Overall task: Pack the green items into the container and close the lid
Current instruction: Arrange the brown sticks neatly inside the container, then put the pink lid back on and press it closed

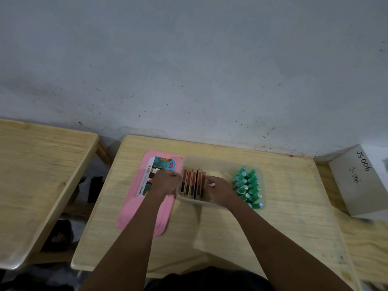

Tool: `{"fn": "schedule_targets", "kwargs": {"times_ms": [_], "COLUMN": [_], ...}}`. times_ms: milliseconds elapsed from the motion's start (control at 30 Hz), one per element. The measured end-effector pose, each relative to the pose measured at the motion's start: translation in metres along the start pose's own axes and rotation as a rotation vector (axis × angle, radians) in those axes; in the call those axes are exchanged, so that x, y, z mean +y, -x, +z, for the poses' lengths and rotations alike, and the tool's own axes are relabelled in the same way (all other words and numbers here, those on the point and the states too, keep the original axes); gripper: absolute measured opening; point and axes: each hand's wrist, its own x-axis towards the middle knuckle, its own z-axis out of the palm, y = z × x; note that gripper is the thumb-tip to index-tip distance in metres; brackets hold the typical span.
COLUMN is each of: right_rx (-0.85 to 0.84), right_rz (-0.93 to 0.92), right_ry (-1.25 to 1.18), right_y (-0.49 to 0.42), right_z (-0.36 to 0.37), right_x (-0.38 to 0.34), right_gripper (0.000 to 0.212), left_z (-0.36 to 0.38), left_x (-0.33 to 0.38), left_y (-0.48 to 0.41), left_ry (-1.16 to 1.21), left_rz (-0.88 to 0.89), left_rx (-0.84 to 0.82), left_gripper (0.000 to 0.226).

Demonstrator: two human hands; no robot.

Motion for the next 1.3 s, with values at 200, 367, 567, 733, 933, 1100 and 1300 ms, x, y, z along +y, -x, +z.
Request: {"fn": "schedule_targets", "kwargs": {"times_ms": [200,367,567,733,933,1100,1300], "right_rx": [-0.036,-0.068,0.015,-0.131,-0.107,-0.084,-0.094], "right_rz": [-0.027,-0.015,-0.022,-0.13,-0.156,-0.151,-0.126], "right_ry": [0.051,0.073,0.129,0.089,0.156,0.198,0.168], "right_y": [0.0,0.0,0.017,0.033,0.039,0.038,0.039], "right_z": [0.007,0.004,-0.004,-0.007,-0.006,-0.001,-0.002], "right_x": [-0.004,0.0,0.008,0.011,0.01,0.014,0.015], "right_gripper": [0.036,0.034,0.031,0.028,0.029,0.033,0.028], "left_z": [0.002,0.004,-0.001,-0.014,-0.011,-0.022,-0.044], "left_x": [0.002,0.002,-0.017,-0.055,-0.079,-0.068,-0.054], "left_y": [0.004,0.006,0.011,0.01,0.017,0.022,0.025], "left_ry": [-0.079,-0.113,-0.198,-0.512,-0.555,-0.484,-0.201], "left_rz": [0.04,0.048,0.07,-0.277,-0.294,-0.366,-0.182], "left_rx": [0.042,0.064,0.29,0.367,0.477,0.46,0.484], "left_gripper": [0.019,0.019,0.045,0.083,0.07,0.062,0.042]}}
